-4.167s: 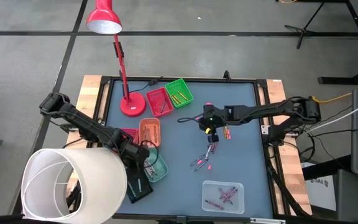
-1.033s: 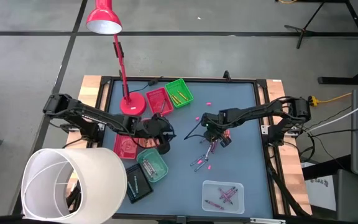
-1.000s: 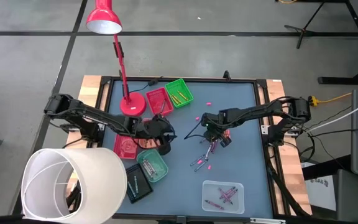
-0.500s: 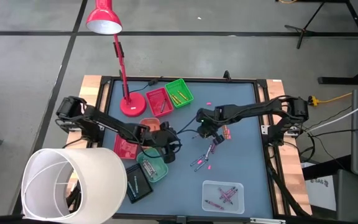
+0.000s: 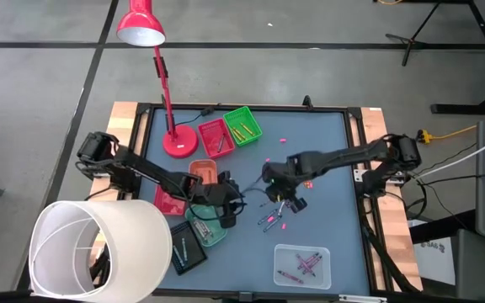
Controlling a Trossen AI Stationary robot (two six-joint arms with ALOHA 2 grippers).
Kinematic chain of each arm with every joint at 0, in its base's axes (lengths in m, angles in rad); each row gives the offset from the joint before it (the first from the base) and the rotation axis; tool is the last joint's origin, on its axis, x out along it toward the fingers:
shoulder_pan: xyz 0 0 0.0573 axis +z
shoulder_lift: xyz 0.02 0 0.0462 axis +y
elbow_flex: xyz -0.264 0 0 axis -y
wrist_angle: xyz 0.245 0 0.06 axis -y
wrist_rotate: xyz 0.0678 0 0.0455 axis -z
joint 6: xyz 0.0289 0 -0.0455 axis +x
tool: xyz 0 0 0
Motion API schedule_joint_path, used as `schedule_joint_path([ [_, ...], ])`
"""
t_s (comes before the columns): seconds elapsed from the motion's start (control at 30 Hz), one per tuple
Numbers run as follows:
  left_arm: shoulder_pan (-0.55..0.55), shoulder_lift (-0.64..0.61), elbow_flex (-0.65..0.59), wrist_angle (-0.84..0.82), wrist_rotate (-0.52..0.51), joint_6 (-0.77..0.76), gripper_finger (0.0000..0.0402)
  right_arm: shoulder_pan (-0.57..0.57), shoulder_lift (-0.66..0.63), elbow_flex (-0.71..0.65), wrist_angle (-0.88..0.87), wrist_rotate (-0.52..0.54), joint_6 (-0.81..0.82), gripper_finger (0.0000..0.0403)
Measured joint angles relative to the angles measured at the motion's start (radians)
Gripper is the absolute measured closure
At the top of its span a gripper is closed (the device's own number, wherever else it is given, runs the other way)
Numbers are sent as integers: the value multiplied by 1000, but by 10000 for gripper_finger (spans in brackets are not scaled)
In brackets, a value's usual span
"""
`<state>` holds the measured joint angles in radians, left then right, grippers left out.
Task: Sort crayons
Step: Put the purple crayon into the white bin
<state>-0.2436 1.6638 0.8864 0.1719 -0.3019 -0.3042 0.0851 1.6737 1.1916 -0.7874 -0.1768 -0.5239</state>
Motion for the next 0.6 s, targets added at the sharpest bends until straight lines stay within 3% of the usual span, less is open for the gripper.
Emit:
schedule_joint_path([
  [0.6, -27, 0, 0, 21, -4, 1, 292, 411, 0, 40, -77, 72, 508, 384],
])
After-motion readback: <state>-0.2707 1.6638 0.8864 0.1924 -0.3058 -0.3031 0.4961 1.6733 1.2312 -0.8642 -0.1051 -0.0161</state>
